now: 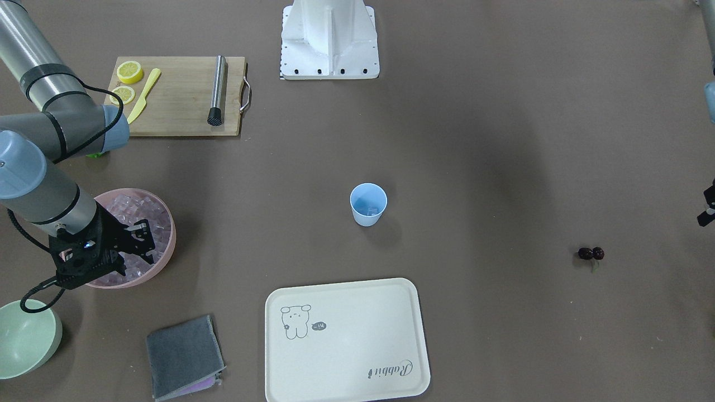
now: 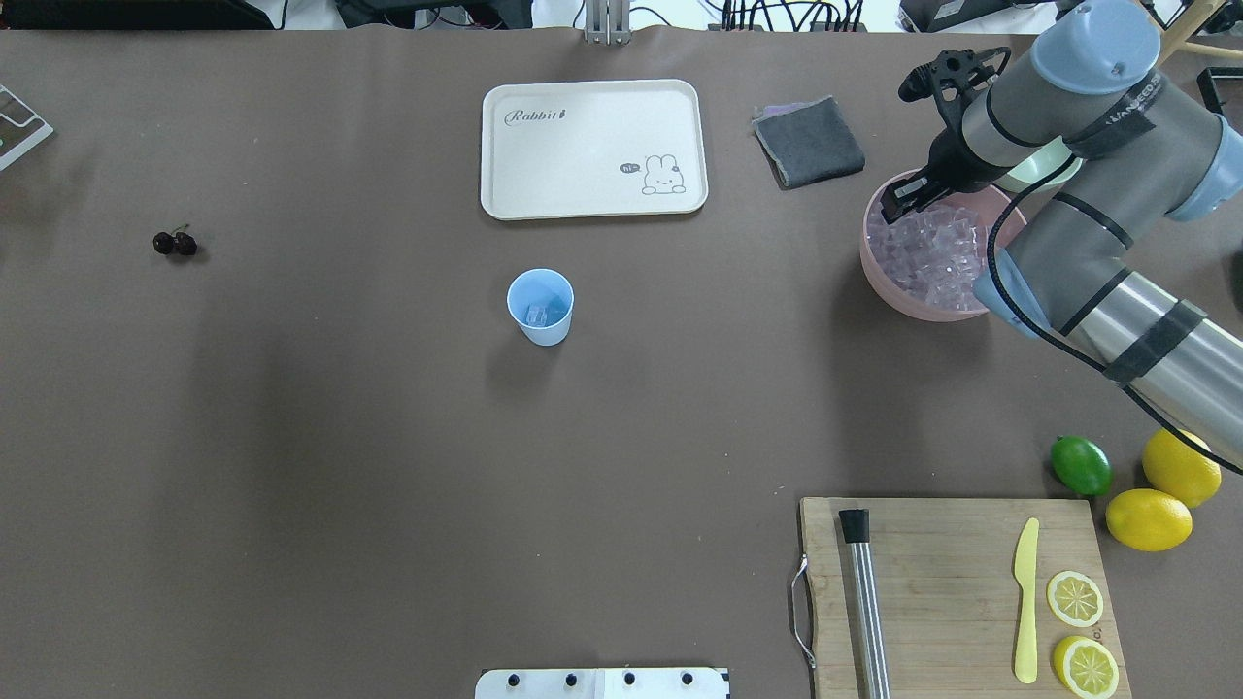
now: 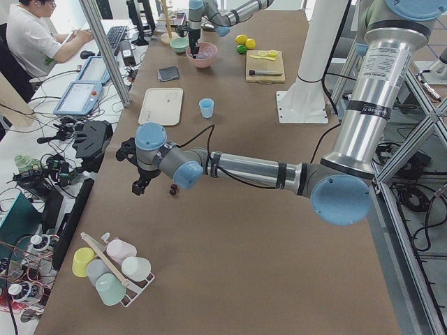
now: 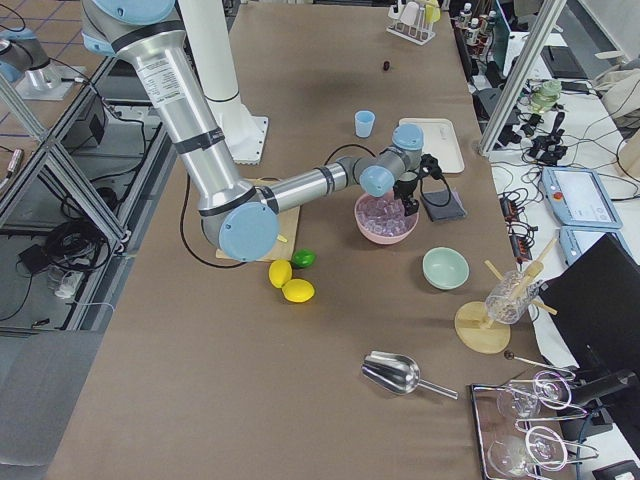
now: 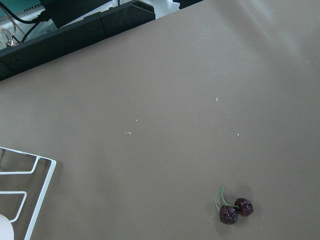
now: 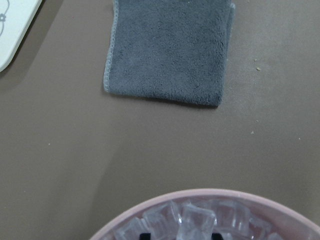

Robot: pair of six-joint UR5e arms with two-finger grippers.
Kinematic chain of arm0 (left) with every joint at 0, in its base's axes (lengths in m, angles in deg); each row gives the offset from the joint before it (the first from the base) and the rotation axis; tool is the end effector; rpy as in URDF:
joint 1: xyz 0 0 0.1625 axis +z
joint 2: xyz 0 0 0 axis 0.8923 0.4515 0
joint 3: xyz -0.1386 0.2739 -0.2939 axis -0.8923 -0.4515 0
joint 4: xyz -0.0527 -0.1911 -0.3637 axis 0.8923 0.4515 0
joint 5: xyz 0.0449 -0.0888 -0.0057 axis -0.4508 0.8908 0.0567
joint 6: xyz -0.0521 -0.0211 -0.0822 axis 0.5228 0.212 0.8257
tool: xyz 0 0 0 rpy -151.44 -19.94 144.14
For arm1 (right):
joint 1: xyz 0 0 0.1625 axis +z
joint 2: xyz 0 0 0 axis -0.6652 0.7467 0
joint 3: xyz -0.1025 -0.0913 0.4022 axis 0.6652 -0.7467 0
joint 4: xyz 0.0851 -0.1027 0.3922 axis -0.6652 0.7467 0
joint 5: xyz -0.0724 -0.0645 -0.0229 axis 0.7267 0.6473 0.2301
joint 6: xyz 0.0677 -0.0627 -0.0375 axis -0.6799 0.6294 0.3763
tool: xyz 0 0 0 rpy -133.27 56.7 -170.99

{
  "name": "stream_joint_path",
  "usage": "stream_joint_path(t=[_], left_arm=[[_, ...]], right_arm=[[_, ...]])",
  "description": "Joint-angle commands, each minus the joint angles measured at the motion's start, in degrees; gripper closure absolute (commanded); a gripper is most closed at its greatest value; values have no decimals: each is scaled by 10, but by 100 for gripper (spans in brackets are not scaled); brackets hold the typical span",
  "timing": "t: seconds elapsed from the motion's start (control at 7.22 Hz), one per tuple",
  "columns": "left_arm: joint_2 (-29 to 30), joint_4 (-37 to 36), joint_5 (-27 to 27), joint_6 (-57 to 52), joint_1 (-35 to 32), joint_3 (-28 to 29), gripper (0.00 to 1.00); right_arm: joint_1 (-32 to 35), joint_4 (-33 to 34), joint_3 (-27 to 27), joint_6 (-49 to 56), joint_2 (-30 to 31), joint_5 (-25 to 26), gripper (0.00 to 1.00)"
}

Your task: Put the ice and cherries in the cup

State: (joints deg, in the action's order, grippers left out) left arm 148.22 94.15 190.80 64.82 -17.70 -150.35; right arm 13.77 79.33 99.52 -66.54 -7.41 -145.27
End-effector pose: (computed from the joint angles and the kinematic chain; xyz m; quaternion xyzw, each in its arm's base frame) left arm 0.0360 -0.6198 0.5273 0.2340 0.3989 0.1404 0.8754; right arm -0.3267 -0.6154 0.4231 0.1554 -0.3964 -0.1599 0.8906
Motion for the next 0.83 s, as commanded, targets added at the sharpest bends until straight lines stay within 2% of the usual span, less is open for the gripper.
stream_joint_path(t=[0.0,0.28,0.55,0.69], left_arm=[[-2,6,0,1,0,-1,3],[-5,12,0,1,0,0,3],[-5,13,0,0,1,4,3],[-5,27,0,1,1,14,3]], right_arm=[[1,0,2,0,0,-1,69],[2,0,7,-1,1,-4,73],[2,1,17,-1,4,-5,72],[3,1,18,0,4,-5,48]])
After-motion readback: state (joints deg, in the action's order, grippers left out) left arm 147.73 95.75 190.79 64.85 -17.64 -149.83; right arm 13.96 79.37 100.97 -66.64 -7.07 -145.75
